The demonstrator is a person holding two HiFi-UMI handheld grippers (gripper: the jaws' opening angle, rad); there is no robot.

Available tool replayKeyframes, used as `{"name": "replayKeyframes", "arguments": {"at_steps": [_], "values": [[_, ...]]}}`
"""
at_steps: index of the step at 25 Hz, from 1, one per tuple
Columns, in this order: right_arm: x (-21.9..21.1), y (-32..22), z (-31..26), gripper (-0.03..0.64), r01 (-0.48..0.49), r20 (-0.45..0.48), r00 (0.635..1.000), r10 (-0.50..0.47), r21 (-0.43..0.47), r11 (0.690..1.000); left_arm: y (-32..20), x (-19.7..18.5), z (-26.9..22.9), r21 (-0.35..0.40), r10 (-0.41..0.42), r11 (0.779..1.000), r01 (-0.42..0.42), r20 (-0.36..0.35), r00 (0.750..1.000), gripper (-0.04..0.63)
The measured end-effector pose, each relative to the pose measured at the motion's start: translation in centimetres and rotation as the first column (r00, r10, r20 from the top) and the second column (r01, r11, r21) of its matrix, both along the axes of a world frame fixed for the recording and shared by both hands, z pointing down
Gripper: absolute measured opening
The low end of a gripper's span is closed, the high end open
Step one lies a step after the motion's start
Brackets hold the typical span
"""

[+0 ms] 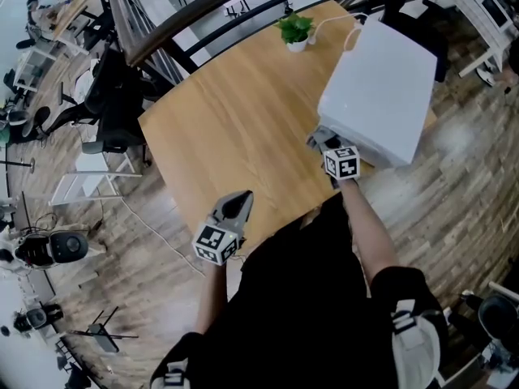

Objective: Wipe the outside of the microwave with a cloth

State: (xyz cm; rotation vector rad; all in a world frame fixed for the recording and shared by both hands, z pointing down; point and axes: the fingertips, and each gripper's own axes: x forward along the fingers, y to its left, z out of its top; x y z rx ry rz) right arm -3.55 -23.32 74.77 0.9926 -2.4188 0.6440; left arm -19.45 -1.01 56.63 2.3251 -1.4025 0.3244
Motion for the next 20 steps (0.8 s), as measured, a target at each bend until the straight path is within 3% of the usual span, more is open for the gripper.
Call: {"name": "replayKeyframes", "arguments": {"at_steps": [20], "values": [[1.8,0.1,0.9,0.017,-0.060,0.025,0.998,0.061,-0.026,0.998,-1.9,1.8,-0.7,-0.018,0.087,0.996,-0.087,0.030,0.996,0.000]]}}
